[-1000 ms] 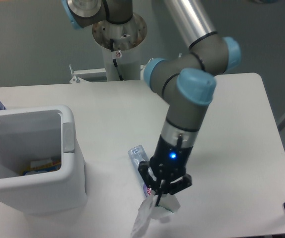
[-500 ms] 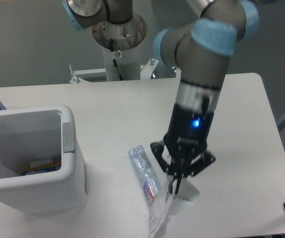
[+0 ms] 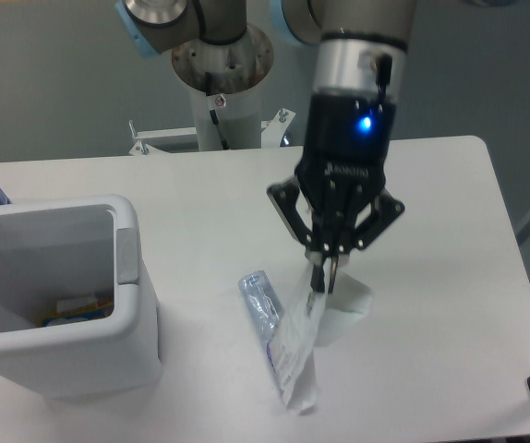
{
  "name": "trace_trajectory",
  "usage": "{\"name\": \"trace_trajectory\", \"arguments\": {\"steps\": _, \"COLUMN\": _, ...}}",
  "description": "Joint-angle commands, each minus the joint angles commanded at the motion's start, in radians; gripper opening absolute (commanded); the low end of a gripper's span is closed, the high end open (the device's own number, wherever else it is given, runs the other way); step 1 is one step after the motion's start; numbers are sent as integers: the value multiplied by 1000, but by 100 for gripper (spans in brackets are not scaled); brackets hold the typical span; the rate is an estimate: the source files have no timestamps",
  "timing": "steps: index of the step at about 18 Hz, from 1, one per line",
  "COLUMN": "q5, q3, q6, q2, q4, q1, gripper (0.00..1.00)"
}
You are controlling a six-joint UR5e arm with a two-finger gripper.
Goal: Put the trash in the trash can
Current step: 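Carry the wrapper over the white trash bin and lower it in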
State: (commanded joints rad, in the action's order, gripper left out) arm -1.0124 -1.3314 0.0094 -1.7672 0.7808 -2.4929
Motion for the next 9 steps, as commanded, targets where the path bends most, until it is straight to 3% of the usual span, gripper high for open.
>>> {"name": "trace_trajectory", "arguments": {"steps": 4, "q5": -3, "q3": -24, "q6": -3, "q2": 11, "q4": 5, "q1": 67, "gripper": 0}}
{"name": "trace_trajectory", "arguments": {"steps": 9, "q5": -3, "q3": -135, "q6": 9, "q2": 80, "q4": 5, "q1": 164, "gripper": 0}}
